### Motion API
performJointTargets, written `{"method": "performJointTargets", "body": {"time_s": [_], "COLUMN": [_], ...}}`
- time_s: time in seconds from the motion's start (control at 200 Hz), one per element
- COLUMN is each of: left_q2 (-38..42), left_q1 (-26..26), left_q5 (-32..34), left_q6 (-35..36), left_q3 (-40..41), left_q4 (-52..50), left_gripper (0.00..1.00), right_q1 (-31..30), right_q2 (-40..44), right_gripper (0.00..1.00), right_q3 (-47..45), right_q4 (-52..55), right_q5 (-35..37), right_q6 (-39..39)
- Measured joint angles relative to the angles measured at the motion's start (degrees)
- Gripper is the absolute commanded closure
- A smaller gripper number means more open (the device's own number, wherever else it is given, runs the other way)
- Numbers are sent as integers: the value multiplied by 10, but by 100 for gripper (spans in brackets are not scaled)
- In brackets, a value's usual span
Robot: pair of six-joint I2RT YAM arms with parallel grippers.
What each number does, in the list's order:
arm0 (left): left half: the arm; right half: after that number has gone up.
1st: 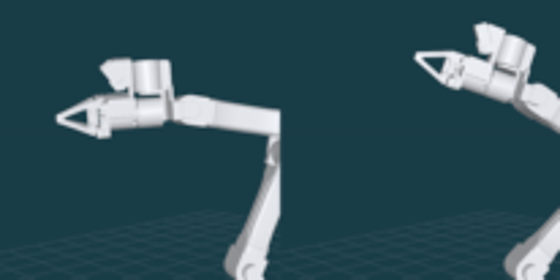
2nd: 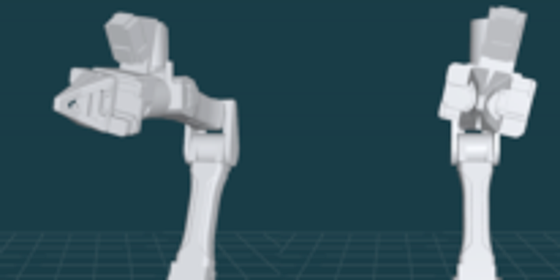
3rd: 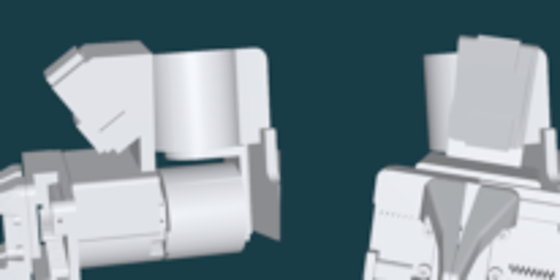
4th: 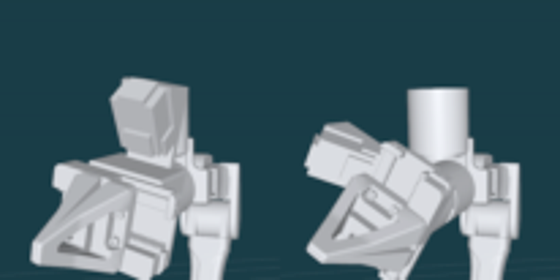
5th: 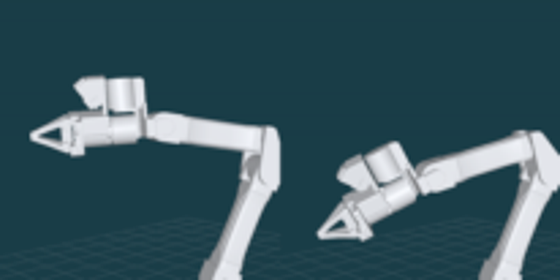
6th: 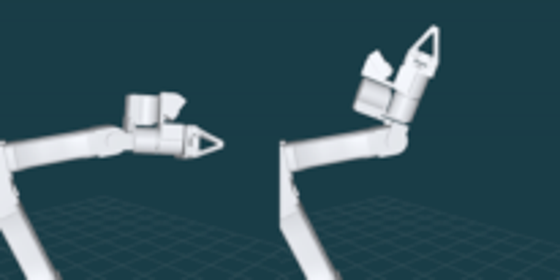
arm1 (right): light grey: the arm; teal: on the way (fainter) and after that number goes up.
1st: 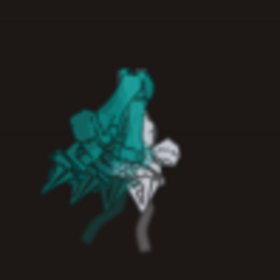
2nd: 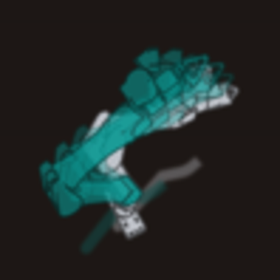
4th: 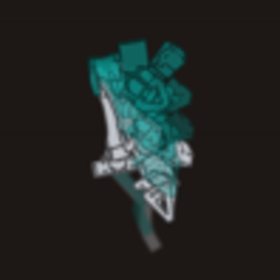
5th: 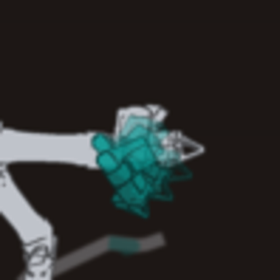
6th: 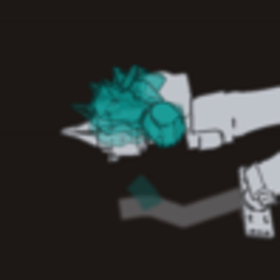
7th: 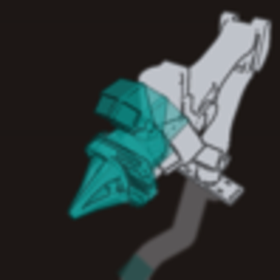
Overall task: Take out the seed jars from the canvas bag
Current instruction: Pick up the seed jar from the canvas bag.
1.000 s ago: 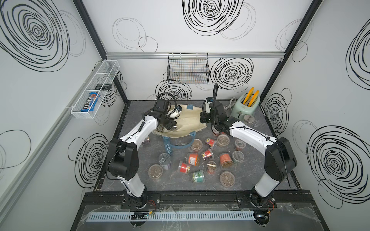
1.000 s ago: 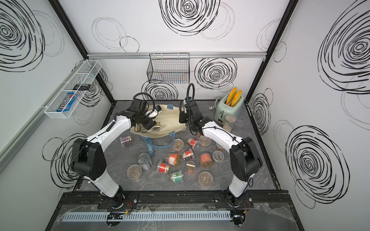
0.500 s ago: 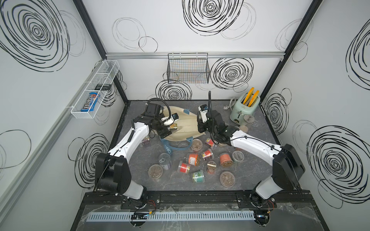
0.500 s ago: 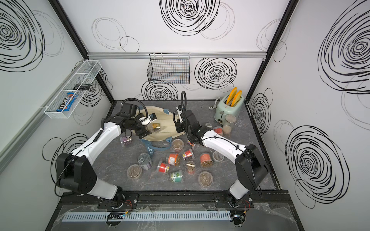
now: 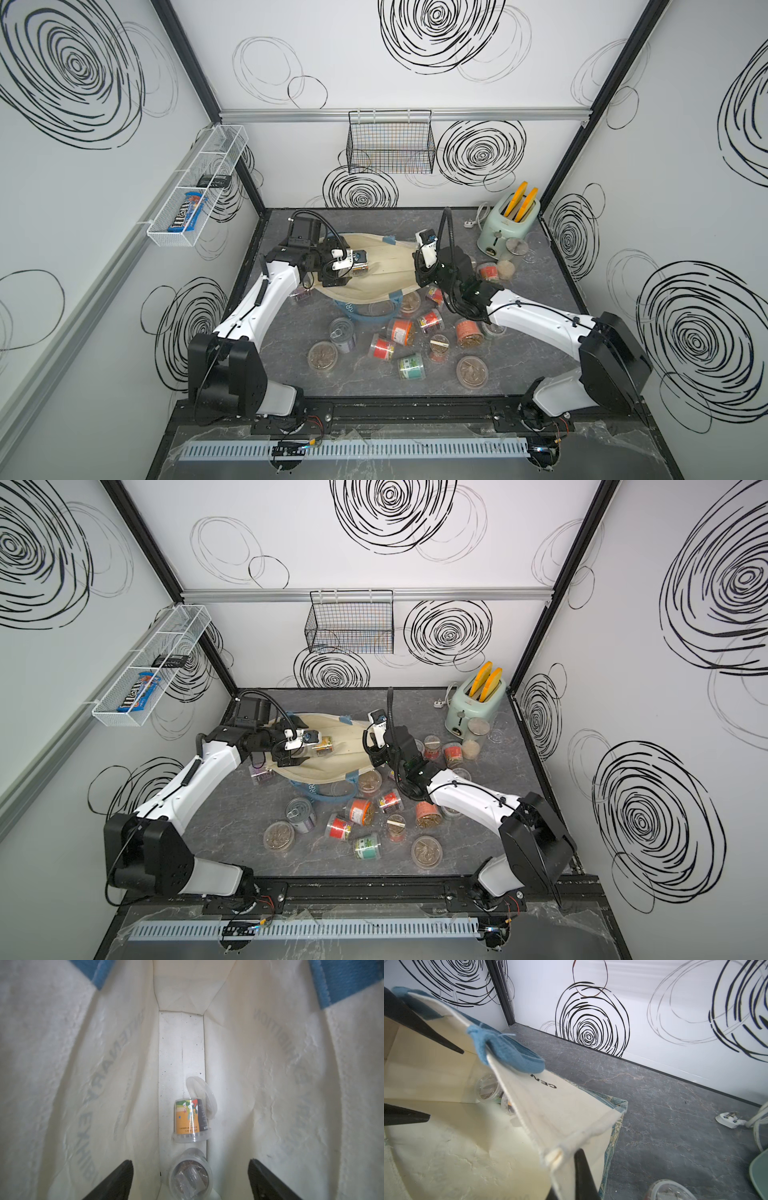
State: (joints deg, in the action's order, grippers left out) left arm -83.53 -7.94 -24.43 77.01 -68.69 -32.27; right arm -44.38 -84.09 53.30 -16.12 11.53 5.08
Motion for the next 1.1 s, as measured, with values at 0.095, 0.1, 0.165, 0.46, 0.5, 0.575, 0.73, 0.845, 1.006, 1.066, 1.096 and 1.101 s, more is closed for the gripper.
{"method": "performJointTargets", "body": {"time_s": [0.095, 0.1, 0.165, 0.46, 0.5, 0.575, 0.73, 0.845, 1.006, 1.066, 1.096, 1.101], "left_q2": [-19, -19, -35, -115, -119, -124, -149, -165, -186, -194, -198, -199], "left_q1": [-24, -25, -44, -69, -69, -69, -69, -69, -67, -66, -66, -66], "left_q5": [16, 17, 34, 103, 111, 124, 143, 155, 164, 166, 167, 167], "left_q6": [9, 10, 10, -27, -29, -33, -43, -48, -50, -50, -50, -50], "left_q3": [-1, -1, -1, -4, -4, -4, -16, -26, -37, -41, -43, -43], "left_q4": [13, 13, 24, 61, 65, 76, 89, 100, 104, 105, 106, 106], "left_gripper": [14, 14, 15, 20, 20, 20, 18, 16, 17, 17, 17, 17], "right_q1": [-1, -1, -1, -1, -1, -1, -1, -1, -1, -1, -1, -1], "right_q2": [0, 0, 0, -1, -1, -1, -1, -1, -1, -1, -1, -1], "right_gripper": [96, 96, 96, 96, 96, 96, 96, 96, 96, 96, 96, 96], "right_q3": [0, 0, 0, 3, 3, 3, 3, 3, 3, 3, 3, 3], "right_q4": [-1, -1, -3, -4, -3, -3, 4, 13, 23, 24, 24, 24], "right_q5": [0, 0, 0, -2, -1, -2, -2, -2, -2, -2, -2, -2], "right_q6": [0, 0, 0, 0, 0, 0, 0, 0, 0, 0, 0, 0]}}
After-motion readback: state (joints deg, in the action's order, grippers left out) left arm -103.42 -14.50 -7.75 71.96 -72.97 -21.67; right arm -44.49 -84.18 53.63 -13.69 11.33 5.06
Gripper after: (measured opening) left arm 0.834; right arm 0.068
